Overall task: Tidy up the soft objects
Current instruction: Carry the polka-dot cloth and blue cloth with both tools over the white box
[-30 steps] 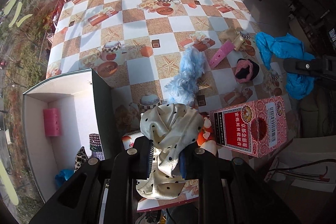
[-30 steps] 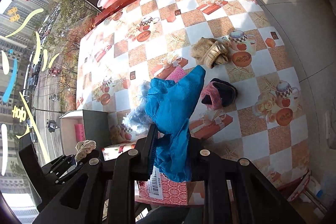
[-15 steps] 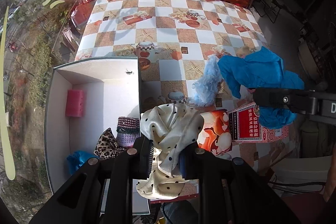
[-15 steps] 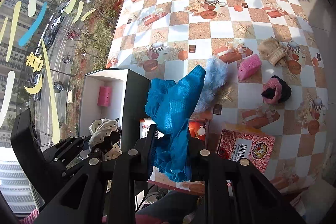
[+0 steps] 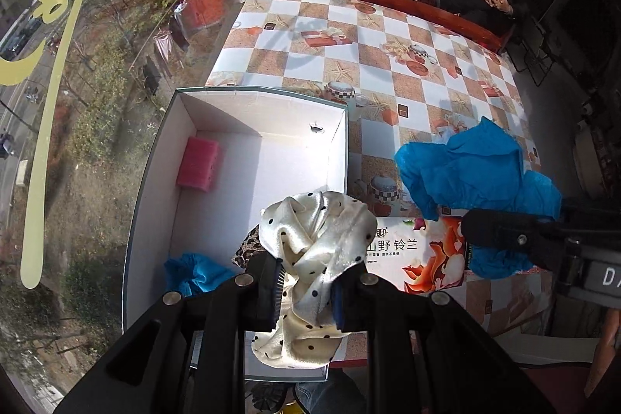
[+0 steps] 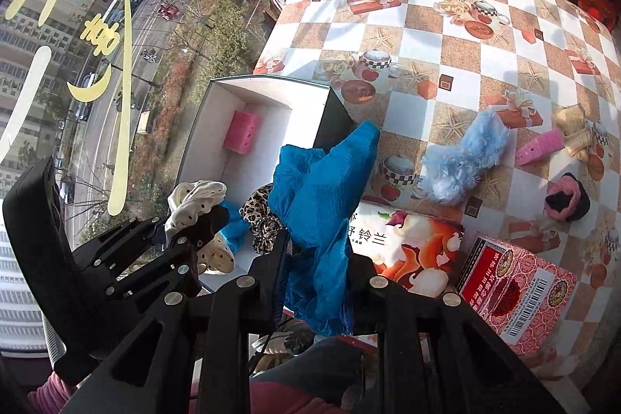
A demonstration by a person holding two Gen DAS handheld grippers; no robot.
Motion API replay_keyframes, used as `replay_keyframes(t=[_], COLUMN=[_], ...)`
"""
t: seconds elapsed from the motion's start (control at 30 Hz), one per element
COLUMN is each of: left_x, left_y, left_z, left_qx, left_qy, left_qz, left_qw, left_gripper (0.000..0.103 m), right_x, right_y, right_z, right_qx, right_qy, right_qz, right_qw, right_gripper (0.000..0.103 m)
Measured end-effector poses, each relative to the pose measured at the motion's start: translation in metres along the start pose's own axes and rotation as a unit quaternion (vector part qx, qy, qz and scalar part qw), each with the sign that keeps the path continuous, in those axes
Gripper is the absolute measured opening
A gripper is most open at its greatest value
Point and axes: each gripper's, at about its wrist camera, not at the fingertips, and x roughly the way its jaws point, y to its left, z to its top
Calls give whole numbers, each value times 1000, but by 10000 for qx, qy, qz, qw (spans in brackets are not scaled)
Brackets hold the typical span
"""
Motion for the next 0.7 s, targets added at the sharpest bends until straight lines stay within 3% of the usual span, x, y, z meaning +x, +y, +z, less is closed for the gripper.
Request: replay_keyframes(t=[0.7], left_x=[-8], left_y=[48], left_z=[-20], left_qx=[-510], left_qy=[-44], left_qz=[172], left_qw=[9985], left_gripper=[22], right_x=[22], right_y=[57], right_z=[0], right_qx=[-683], right_qy=[259], right_qz=[8], right_qw=[9973], right_gripper=[24])
